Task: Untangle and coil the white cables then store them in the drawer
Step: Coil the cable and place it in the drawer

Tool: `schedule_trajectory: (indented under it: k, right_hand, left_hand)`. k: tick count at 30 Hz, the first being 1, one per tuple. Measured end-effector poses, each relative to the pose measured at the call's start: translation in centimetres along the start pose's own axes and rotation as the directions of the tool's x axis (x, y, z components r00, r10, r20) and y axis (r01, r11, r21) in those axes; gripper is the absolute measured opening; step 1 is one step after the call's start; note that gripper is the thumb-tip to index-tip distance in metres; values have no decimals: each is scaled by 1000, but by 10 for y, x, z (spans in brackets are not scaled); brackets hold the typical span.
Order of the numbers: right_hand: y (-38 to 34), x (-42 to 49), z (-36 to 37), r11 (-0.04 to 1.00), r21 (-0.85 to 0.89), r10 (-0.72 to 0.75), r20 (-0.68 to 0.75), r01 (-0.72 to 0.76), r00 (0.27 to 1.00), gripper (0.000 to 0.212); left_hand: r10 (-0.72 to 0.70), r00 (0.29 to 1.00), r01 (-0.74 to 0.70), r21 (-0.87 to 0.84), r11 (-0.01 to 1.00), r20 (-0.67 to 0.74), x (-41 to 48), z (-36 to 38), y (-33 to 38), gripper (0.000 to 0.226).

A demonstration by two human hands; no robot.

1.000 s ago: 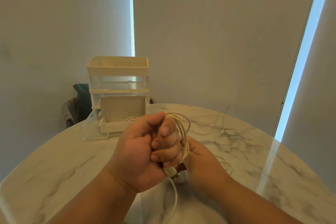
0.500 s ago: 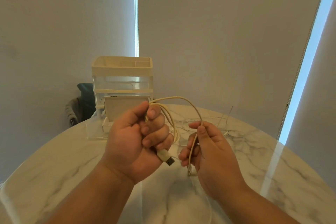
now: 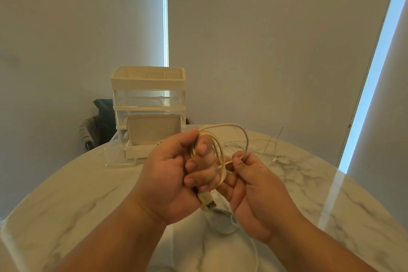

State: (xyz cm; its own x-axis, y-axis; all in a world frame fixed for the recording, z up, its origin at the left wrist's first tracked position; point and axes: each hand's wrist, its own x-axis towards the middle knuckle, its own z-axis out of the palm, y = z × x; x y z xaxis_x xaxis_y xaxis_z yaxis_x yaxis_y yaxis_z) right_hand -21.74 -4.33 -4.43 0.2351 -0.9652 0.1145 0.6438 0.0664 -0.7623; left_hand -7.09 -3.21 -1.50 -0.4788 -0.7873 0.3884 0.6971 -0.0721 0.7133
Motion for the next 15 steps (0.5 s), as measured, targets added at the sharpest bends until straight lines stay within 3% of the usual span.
schedule_trajectory:
  k: [3,5,7,11,15]
  right_hand:
    - [2,1,-1,993,-112,17,-56,-23,998,14]
    - [0,0,-4,953,-302,-22,-98,-9,995,11]
    - [-2,-2,-7,848,-530,-31,-57,-4,998,15]
    - [-1,-10,-6,655,-755,173,119,-24,978,14]
    - [-7,-16,-7,612,-790,384,273,-22,882,13]
  left_hand:
    - [10,1000,-10,-20,1000,-1,-2,-1,3,34]
    - [54,998,-55,-30,998,-38,-2,-1,7,35]
    - [96,989,-101,-40,994,-115,-1,0,10,34]
    - [131,972,-133,4,991,-195,0,3,13,24]
    - [213,921,-136,242,961,-325,2,-1,15,20]
